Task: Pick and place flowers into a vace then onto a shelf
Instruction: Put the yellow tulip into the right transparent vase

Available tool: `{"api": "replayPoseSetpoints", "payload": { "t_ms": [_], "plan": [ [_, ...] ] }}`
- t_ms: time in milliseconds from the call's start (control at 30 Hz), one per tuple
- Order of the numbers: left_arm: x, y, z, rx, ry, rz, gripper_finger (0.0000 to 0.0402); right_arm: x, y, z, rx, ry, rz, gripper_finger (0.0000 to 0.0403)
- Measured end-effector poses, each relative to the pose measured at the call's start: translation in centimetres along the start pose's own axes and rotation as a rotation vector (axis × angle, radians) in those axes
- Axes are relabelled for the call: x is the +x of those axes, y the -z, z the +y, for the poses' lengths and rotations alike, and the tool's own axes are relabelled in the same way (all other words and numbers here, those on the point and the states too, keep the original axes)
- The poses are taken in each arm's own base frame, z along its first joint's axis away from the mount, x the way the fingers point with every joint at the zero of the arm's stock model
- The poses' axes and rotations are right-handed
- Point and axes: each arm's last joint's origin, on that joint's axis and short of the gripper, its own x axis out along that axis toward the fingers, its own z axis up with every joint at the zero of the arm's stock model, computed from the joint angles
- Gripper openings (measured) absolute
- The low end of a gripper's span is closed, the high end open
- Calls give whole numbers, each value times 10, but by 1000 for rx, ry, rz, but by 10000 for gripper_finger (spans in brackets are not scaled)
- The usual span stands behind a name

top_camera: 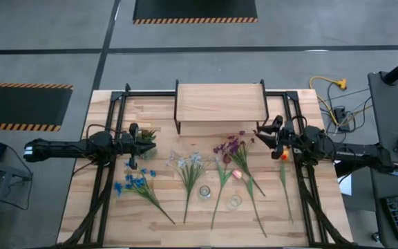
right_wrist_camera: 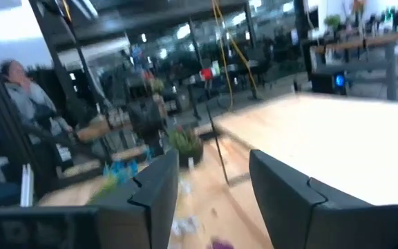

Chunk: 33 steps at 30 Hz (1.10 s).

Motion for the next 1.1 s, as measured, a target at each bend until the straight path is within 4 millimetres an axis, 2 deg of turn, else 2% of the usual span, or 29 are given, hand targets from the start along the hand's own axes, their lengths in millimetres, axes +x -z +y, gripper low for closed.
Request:
{"api": "replayPoseSetpoints", "payload": {
  "t_ms": [67, 167, 367, 500, 800, 933, 1100],
  "plan": [
    [0, 0, 0, 0, 0, 0, 0, 2, -13, 4, 12, -6, -20, 169],
    [0, 0, 0, 26, 0, -4, 0, 6, -29, 8, 20, 41, 71, 173],
    [0, 0, 0, 23, 0, -6, 0, 9, -53, 10, 48, 338, 304, 176],
    [0, -1, 0, 22, 0, -10, 0, 13, -62, 12, 145, 438, 403, 176],
    [0, -1, 0, 22, 0, -7, 0, 33, -60, 30, 311, 509, 632, 176],
    [0, 0, 0, 1, 0, -7, 0, 33, -56, 38, 343, 618, 791, 176],
    [0, -1, 0, -23, 0, -7, 0, 36, -52, 53, 395, 685, 877, 176]
  ]
}}
